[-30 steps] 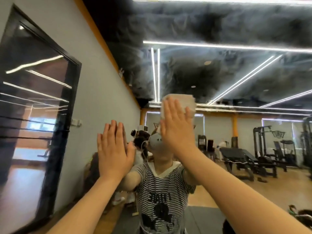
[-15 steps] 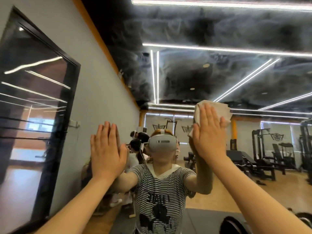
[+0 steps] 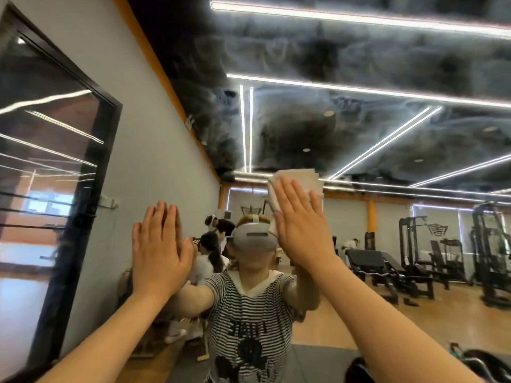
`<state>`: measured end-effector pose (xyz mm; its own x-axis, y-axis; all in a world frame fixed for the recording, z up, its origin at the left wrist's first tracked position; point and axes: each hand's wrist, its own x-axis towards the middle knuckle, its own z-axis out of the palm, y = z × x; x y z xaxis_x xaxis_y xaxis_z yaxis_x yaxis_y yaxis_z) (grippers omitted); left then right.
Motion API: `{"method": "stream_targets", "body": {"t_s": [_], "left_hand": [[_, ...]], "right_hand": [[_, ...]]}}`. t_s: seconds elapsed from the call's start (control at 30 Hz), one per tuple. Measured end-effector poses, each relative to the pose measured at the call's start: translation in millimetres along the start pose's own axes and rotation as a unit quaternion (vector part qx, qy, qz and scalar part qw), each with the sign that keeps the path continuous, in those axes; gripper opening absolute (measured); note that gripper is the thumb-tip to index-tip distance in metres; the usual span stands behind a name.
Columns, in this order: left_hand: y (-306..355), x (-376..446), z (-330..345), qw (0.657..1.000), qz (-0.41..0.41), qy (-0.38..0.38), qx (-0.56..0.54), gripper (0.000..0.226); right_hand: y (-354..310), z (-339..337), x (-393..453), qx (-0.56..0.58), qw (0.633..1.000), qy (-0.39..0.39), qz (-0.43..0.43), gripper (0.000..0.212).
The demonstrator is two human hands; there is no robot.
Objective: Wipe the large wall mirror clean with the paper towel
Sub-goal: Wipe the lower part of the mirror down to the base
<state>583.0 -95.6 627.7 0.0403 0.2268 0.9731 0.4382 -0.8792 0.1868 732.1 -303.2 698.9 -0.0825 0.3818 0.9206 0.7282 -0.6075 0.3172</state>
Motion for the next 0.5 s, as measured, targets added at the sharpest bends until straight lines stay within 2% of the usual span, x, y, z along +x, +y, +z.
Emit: {"method": "stream_targets", "body": {"t_s": [0.13, 0.3, 0.37, 0.5], "left_hand": [[1.7, 0.6, -0.6, 1.0, -0.003, 0.002, -0.004, 0.071], [3.5, -0.8, 0.2, 1.0, 0.0, 0.003, 0.011, 0.069], [2.6, -0.7, 0.1, 1.0, -0.003, -0.002, 0.013, 0.07], [0.0, -0.9, 1.5, 1.0, -0.004, -0.005, 0.01, 0.073]], "right_hand": [[57.1, -15.3, -34.1, -0.02, 0.997, 0.009, 0.068, 0.056], [11.3, -8.4, -12.1, 0.055, 0.973, 0.022, 0.223, 0.065], [-24.5, -5.1, -0.7, 0.053, 0.981, 0.009, 0.187, 0.063], [-73.4, -1.6, 14.7, 0.04, 0.997, -0.067, 0.026, 0.056]]}}
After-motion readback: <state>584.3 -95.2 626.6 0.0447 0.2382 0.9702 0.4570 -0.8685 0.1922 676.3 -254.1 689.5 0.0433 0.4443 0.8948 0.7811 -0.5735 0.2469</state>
